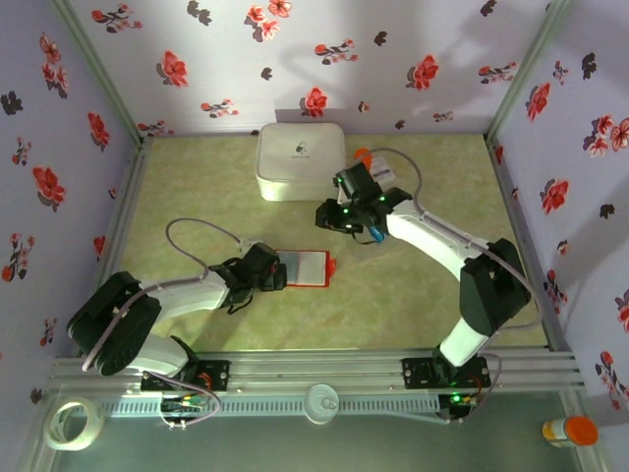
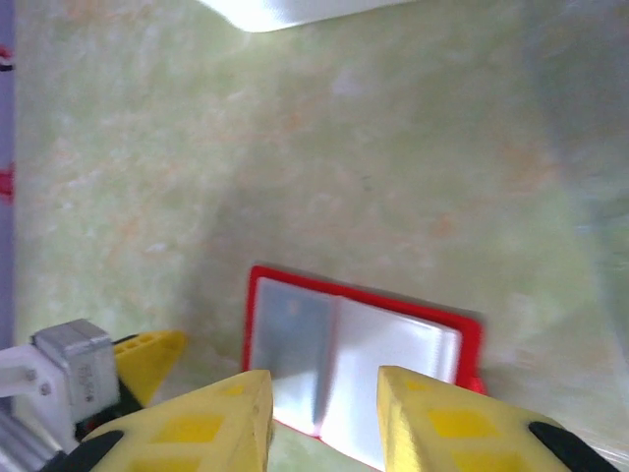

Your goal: Put the credit cards into the card holder

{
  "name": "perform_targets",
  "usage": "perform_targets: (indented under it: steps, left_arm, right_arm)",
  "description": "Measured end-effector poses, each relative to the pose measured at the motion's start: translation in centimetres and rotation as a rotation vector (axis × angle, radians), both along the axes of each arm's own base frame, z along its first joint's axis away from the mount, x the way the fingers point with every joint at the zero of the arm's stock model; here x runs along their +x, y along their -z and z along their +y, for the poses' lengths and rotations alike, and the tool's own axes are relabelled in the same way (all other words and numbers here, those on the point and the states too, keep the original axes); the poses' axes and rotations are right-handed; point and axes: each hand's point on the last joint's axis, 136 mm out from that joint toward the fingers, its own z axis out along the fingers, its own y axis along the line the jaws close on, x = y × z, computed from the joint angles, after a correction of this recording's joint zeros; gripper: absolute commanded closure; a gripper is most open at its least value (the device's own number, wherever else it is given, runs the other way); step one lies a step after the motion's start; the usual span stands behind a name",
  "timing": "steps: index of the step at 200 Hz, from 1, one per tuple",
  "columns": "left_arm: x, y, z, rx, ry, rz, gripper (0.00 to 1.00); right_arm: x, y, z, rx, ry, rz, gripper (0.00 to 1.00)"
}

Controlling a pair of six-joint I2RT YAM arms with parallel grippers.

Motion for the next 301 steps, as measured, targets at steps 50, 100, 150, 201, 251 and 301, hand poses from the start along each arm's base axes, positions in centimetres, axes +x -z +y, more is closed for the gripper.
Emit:
perform_targets:
  steps: [50,100,150,201,251,301]
  left_arm:
    - [0.0,0.1,0.0,0.013,-0.005,0.012,0.0]
    - [0.1,0.2,0.0,0.014,-0.013,0.019,0.0]
    - [0.1,0.3,0.1,0.014,-0.024,0.02,0.0]
    - [0.2,0.3,0.1,0.011,-0.034,0.019,0.0]
    - [0.2,0.3,0.1,0.009,-0.036,0.02,0.0]
    - [0.2,0.3,0.1,0.002,-0.049,0.017,0.0]
  right_arm:
    - [0.9,-1.1,-5.5,-0.252,0.009,-0.043,0.64]
    - [2.5,-1.1,-7.7,-0.449,-0.04,-0.062,0.64]
    - [2.3,2.2,-10.7,-0.636,-0.078,0.018,0.65]
    - [3.0,2.5,-12.4,-0.659,-0.052,0.031,0.66]
    - [3.0,4.2,-12.8,-0.68,-0.059,0.073,0.68]
    - [2.5,5.1,-13.1,-0.687,-0.072,0.098,0.74]
